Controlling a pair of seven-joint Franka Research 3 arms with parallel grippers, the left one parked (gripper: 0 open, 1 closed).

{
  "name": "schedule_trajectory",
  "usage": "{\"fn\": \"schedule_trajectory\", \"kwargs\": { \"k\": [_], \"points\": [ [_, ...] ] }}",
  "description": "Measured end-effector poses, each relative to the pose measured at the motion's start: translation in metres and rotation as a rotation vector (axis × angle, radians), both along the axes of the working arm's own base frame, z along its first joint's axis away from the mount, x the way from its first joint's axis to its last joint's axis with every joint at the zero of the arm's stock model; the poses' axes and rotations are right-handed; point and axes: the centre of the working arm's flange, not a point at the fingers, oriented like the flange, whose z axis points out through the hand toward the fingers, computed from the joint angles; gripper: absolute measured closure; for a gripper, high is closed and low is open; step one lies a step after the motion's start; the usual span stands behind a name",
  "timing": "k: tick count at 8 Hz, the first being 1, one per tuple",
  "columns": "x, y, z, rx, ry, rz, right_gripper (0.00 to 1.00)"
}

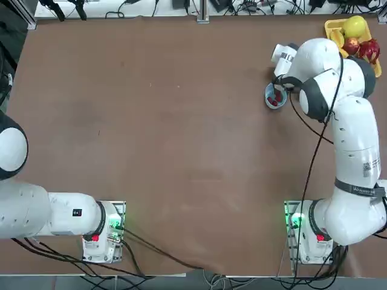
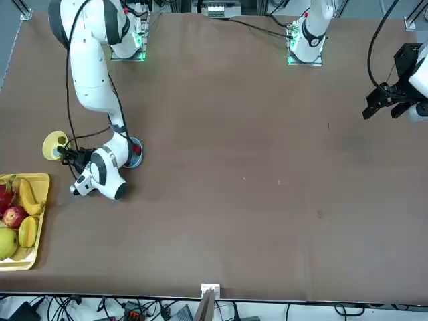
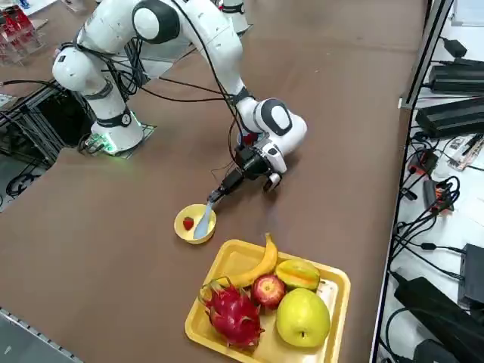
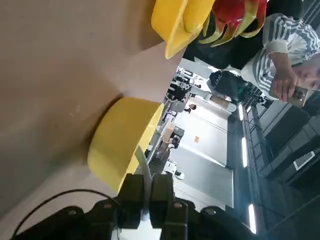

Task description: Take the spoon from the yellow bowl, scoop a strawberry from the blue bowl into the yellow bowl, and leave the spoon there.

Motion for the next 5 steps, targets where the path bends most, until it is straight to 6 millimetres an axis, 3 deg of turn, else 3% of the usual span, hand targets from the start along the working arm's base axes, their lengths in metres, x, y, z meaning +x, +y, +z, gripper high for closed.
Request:
{"fn": "schedule_trajectory", "kwargs": {
  "k": [1,3,5],
  "points": [
    [0.0002,-0.0007,-0.0014,-0.005,-0.005,0.002,0.88],
    [0.0019,-0.0004,-0.0015,0.002,-0.012,0.007,0.74],
    [0.0025,0.0069,-0.0013,0.004,-0.014,0.016,0.4]
  ]
}}
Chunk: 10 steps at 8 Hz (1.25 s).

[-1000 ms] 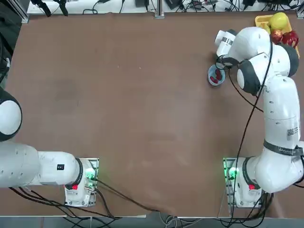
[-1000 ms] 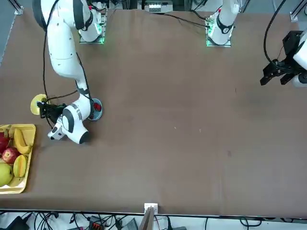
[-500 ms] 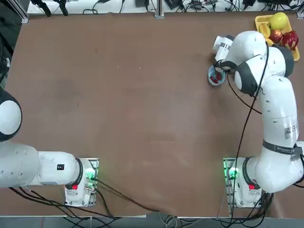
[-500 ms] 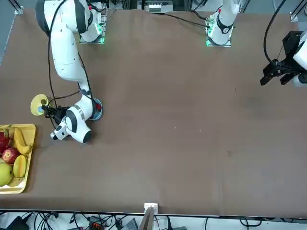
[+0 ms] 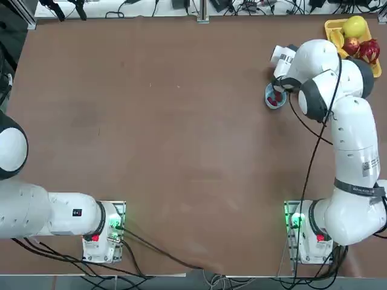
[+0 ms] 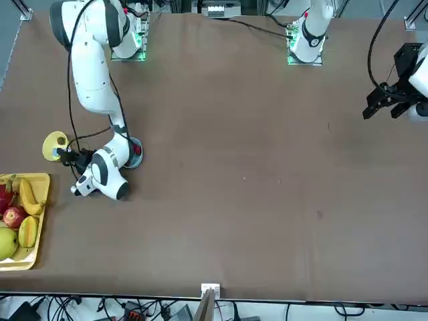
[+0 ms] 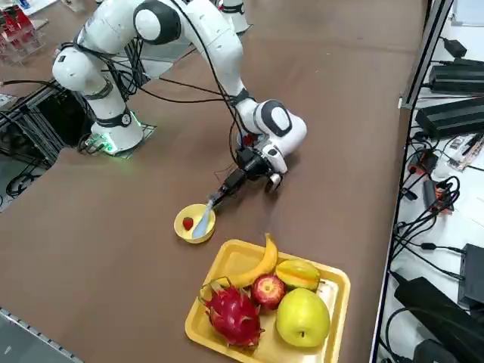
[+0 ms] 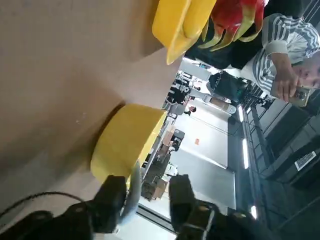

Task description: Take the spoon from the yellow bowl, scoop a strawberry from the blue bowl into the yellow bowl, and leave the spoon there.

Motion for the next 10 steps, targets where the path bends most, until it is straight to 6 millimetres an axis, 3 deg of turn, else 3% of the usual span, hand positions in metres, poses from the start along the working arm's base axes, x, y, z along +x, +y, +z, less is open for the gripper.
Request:
{"fn": "schedule_trajectory", "kwargs": {
  "k": [2,4,5,10],
  "points": [
    [-0.001,0.015,0.0,0.0,0.0,0.011,0.02],
    [0.002,0.032,0.007,0.01,-0.017,0.022,0.0],
    [0.009,0.039,0.023,0.027,-0.032,0.03,0.0],
    [0.047,0.067,0.142,0.205,-0.127,0.038,0.0]
  ]
}}
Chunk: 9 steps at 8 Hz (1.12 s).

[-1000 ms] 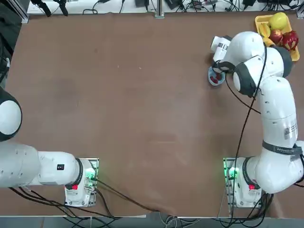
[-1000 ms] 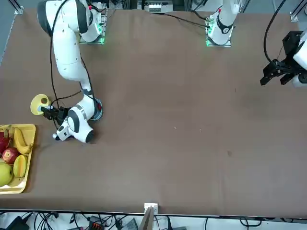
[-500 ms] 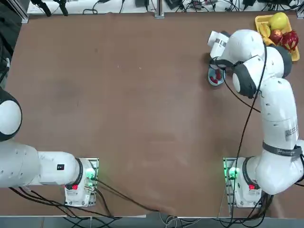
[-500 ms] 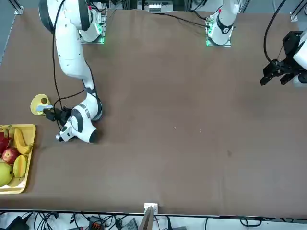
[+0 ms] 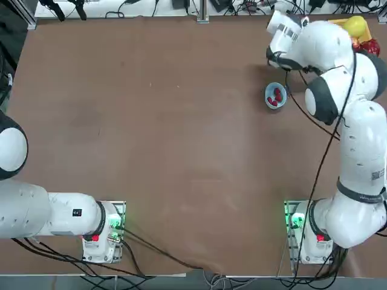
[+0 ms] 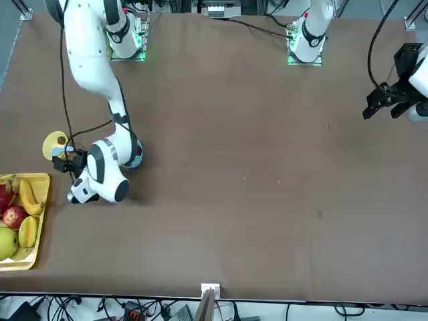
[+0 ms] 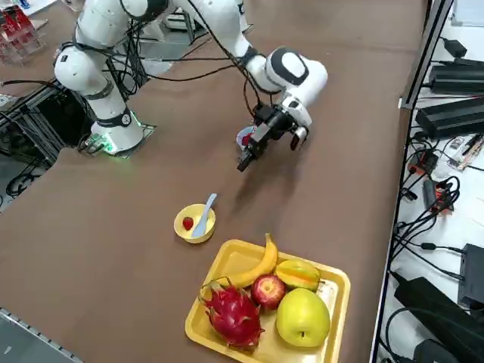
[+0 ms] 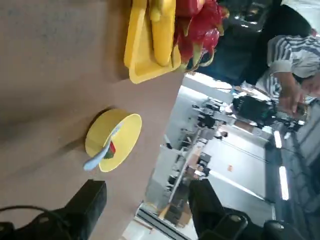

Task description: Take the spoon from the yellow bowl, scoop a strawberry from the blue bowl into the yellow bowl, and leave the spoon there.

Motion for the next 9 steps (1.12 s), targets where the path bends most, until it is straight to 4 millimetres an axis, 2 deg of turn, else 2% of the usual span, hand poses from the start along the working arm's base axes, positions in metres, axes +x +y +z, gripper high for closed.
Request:
{"fn": "schedule_trajectory", "kwargs": {
  "k": [3,5,7,9],
  "points": [
    [0.01,0.012,0.073,0.12,-0.098,-0.015,0.0],
    [0.011,0.014,0.13,0.274,-0.134,-0.01,0.0],
    [0.005,-0.003,0.188,0.43,-0.167,-0.017,0.0],
    [-0.003,-0.029,0.231,0.59,-0.18,-0.011,0.0]
  ]
}}
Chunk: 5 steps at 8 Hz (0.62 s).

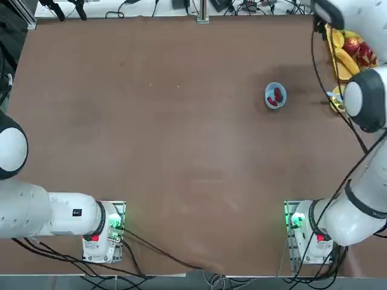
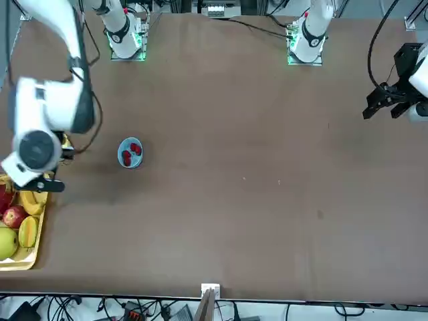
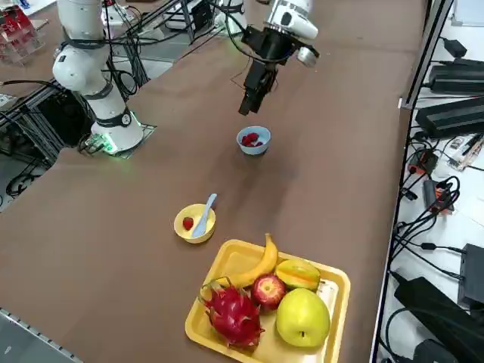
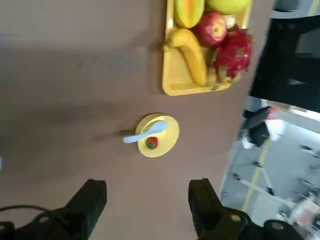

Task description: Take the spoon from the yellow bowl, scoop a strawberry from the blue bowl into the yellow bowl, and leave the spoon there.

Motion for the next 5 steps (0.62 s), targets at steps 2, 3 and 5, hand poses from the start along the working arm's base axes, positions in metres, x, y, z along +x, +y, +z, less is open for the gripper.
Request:
{"fn": "schedule_trajectory", "kwargs": {
  "k": [2,3,5],
  "points": [
    [-0.013,-0.032,0.042,0.182,-0.042,-0.012,0.0],
    [-0.02,-0.046,0.063,0.246,-0.074,-0.018,0.0],
    [-0.032,-0.058,0.097,0.36,-0.148,-0.04,0.0]
  ]
}}
